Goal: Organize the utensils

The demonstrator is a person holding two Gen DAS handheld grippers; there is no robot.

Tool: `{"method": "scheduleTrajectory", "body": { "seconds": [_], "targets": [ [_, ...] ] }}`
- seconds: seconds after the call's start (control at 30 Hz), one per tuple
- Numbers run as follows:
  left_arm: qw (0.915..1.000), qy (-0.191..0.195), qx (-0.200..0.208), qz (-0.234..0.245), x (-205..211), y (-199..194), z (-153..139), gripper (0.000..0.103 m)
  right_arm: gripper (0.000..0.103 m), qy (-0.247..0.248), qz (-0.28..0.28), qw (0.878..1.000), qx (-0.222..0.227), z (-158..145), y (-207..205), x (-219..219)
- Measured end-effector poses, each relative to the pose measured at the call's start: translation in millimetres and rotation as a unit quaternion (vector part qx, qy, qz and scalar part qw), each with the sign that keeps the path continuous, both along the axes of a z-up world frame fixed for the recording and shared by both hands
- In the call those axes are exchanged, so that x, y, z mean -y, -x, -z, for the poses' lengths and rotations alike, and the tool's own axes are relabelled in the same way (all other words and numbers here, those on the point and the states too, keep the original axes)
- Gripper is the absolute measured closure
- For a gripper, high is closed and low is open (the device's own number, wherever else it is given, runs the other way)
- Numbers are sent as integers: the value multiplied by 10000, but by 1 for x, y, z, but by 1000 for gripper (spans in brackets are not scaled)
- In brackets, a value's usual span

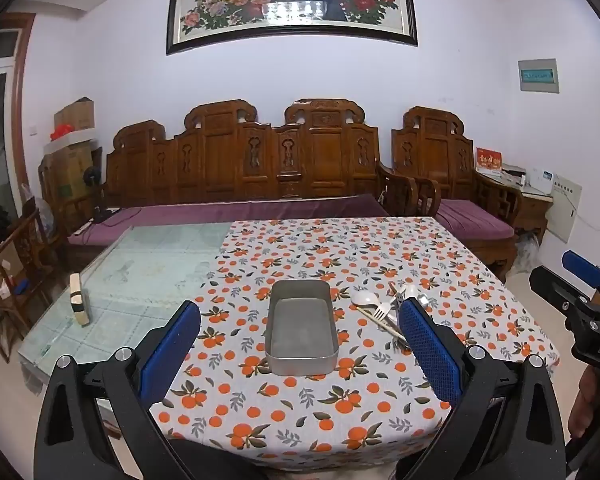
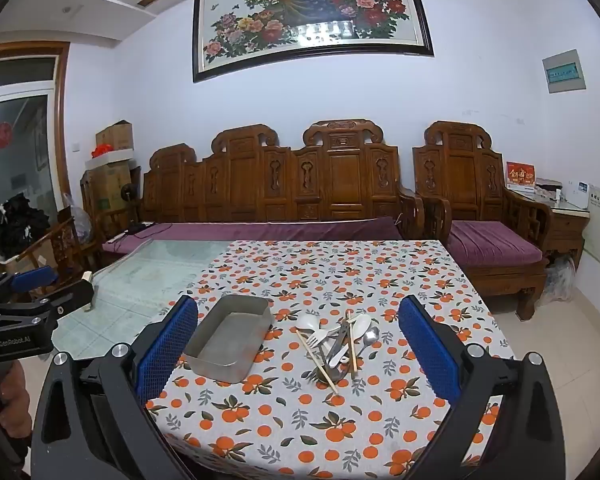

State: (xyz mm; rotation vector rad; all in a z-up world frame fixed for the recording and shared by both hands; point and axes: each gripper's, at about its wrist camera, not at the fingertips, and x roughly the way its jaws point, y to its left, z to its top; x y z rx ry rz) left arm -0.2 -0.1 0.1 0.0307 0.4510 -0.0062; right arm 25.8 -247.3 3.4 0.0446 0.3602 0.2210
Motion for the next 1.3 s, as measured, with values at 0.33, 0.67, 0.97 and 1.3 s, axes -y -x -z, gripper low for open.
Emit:
{"method": "scheduleTrajectory", "body": {
  "seconds": [0.33,0.67,0.97,1.3],
  "targets": [
    [10000,19,24,5,0,0,0,7,3,-1,-10,10000,-17,1,-1,0],
    [10000,27,18,8,2,0,-4,7,3,-12,-10,10000,-13,1,-1,1],
    [10000,33,-25,16,4,-6,-2,7,3,-11,-12,10000,-32,2,-1,1],
    [10000,39,-13,19,4,-5,-1,7,3,-9,-12,10000,-37,2,-1,0]
  ]
}}
